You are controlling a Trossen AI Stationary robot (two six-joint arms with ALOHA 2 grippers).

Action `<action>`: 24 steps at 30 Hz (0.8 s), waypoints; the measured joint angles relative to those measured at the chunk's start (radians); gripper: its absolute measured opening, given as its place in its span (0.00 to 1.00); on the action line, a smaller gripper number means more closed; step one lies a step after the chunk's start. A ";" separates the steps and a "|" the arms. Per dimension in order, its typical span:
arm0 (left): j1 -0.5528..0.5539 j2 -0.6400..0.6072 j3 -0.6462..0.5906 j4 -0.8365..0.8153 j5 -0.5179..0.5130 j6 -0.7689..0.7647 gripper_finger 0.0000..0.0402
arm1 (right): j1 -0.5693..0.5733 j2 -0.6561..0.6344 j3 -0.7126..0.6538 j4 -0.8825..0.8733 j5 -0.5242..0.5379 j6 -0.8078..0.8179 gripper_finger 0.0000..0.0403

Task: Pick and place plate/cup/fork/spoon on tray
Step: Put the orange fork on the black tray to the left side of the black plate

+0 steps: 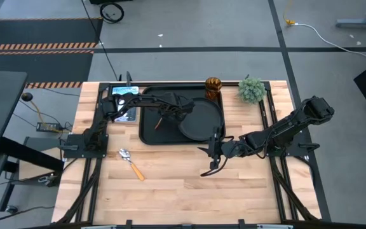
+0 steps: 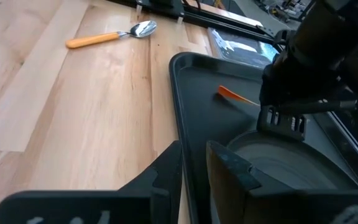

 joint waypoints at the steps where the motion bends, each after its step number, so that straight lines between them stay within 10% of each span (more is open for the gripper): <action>1: 0.003 0.001 0.000 0.001 0.004 0.000 0.02 | 0.000 0.000 0.000 0.001 0.000 0.000 0.20; 24: 0.002 -0.029 0.000 0.028 0.057 0.237 0.23 | 0.000 0.000 0.000 0.000 -0.033 0.008 0.20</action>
